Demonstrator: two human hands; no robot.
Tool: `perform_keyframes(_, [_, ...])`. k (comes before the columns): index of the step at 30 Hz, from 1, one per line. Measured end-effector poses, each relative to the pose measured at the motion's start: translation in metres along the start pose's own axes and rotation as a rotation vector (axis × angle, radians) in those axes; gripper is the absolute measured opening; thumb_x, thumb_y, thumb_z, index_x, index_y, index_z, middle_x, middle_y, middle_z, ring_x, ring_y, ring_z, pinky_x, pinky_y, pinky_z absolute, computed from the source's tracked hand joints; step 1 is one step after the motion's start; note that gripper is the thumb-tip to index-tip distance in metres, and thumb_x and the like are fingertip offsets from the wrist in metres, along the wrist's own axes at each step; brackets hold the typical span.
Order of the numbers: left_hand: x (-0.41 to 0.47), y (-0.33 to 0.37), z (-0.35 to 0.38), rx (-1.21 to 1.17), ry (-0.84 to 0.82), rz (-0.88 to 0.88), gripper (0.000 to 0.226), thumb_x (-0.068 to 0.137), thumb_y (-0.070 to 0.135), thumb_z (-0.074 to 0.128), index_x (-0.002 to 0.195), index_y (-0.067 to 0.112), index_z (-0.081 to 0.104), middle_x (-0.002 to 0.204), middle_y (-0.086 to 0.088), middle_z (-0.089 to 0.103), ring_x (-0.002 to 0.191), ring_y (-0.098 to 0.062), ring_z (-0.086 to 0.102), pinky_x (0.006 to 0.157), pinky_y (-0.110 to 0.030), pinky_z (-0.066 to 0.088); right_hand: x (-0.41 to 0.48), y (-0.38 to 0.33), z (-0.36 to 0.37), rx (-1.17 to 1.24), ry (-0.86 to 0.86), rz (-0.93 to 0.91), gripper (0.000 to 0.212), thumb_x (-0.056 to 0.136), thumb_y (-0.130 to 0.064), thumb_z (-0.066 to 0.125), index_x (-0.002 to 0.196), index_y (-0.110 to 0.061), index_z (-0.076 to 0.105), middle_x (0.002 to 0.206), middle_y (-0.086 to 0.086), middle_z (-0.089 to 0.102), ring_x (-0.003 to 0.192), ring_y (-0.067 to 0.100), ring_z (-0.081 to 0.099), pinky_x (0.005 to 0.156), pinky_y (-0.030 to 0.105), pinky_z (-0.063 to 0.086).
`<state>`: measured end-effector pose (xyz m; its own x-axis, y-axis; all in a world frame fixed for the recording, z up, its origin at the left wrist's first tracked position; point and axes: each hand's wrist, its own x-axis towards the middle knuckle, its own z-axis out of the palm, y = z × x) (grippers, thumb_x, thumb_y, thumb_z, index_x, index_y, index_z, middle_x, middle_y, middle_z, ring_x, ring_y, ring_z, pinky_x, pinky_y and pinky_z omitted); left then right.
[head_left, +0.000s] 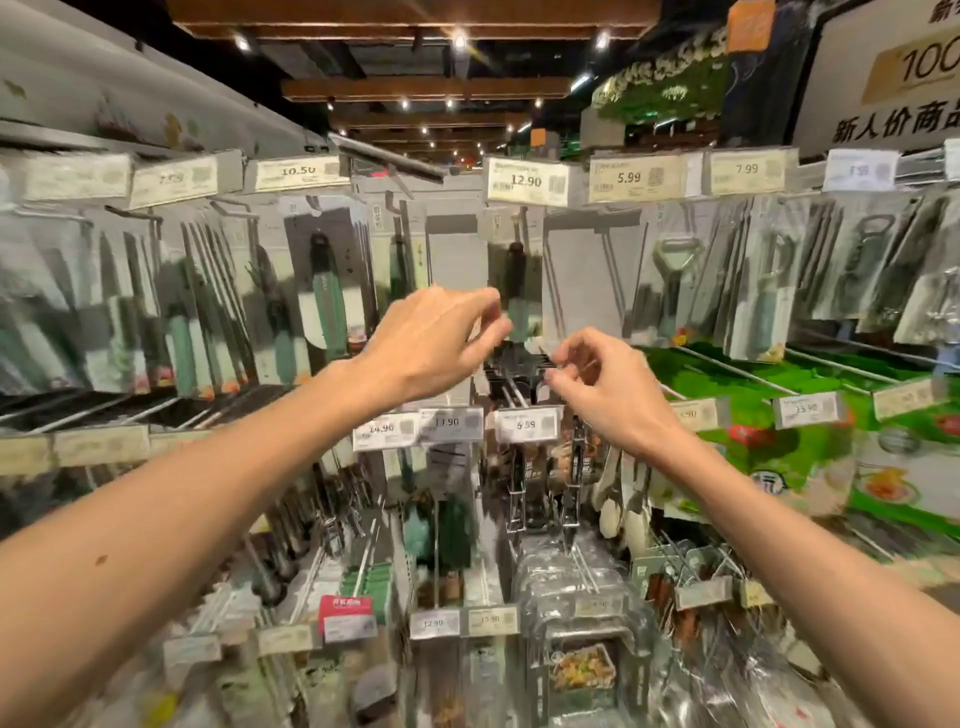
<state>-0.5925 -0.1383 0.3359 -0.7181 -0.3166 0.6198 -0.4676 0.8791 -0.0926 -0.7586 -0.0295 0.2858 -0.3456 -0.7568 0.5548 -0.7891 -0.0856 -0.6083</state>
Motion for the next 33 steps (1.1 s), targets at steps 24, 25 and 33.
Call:
perform_keyframes(24, [-0.665,0.045,-0.050,-0.211,-0.687,-1.260,0.012,0.092,0.032,0.065,0.092,0.021,0.059,0.092,-0.007,0.067,0.093,-0.029,0.062,0.072,-0.035,0.042,-0.457,-0.138,0.321,0.280,-1.142,0.036,0.032,0.081,-0.019,0.074,0.108,-0.009,0.060,0.081,-0.002,0.056,0.073,0.018,0.056,0.070,0.039,0.049])
perform_keyframes(25, [-0.684,0.034,-0.048,-0.227,-0.692,-1.277,0.011,0.092,0.031,0.064,0.093,0.022,0.059,0.094,-0.008,0.068,0.095,-0.030,0.062,0.074,-0.035,0.044,-0.463,-0.145,0.337,0.266,-1.156,0.049,0.029,0.081,-0.015,0.073,0.105,-0.008,0.060,0.079,0.000,0.057,0.070,0.019,0.055,0.069,0.040,0.050])
perform_keyframes(33, [-0.813,-0.070,-0.017,-0.427,-0.920,-1.380,0.023,0.101,0.034,0.052,0.118,0.021,0.059,0.114,0.002,0.065,0.102,-0.020,0.062,0.085,-0.041,0.053,-0.503,-0.191,0.465,0.059,-1.232,0.185,0.029,0.085,-0.020,0.069,0.110,-0.011,0.057,0.089,0.003,0.063,0.081,0.022,0.059,0.068,0.033,0.046])
